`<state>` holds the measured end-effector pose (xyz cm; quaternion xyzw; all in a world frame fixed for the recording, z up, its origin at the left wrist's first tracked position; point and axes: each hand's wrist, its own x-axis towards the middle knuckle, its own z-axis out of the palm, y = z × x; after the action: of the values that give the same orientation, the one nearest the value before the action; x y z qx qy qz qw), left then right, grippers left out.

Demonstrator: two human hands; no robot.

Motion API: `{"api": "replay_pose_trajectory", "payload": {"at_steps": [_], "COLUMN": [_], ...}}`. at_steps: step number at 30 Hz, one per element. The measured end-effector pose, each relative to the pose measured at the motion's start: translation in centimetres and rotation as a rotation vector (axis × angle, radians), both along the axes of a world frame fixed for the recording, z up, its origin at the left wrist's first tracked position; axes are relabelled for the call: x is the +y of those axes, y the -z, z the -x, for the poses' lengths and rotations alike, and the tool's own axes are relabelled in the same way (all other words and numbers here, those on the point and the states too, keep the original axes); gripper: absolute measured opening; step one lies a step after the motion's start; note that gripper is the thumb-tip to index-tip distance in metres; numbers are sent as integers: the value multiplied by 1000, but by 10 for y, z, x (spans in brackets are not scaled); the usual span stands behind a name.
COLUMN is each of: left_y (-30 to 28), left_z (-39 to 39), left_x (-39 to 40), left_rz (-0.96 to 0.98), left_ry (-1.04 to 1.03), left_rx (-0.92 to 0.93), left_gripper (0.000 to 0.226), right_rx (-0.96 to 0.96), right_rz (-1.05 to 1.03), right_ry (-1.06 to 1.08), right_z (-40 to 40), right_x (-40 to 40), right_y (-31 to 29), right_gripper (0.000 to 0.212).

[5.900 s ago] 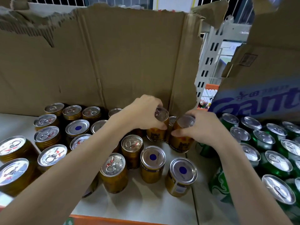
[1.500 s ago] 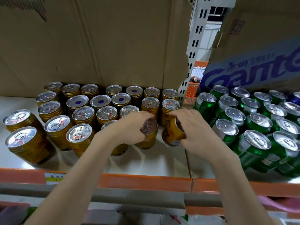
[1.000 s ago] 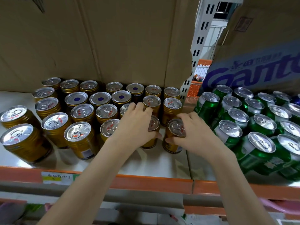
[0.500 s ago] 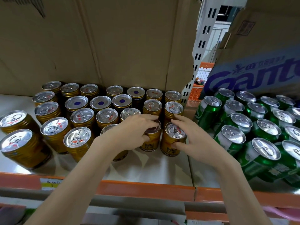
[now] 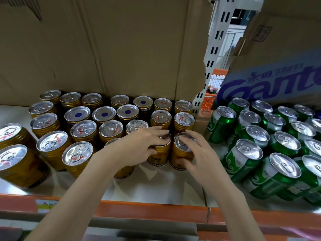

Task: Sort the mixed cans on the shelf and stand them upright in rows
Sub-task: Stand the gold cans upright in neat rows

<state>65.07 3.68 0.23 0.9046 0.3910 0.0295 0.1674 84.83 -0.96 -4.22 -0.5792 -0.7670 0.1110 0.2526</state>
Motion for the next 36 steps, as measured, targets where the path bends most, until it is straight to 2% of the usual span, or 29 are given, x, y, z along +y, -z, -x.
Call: {"api": "replay_pose_trajectory", "payload": {"at_steps": [4, 16, 30, 36], "left_y": [4, 9, 18, 17], "left_z": [-5, -2, -6, -9], "left_x": [1, 8, -2, -1], "left_rz": [-59, -73, -247, -314], "left_ry": [-11, -19, -111, -162], "left_rx": [44, -43, -71, -31], "left_gripper": [53, 55, 51, 51], "right_rx": [-31, -80, -250, -191], "right_rz": [-16, -26, -12, -15], "right_ry": [-1, -29, 109, 149], "right_z": [-2, -4, 16, 36], "right_x": [10, 21, 15, 7], "right_y": [0, -2, -13, -10], "right_gripper": [62, 62, 64, 65]}}
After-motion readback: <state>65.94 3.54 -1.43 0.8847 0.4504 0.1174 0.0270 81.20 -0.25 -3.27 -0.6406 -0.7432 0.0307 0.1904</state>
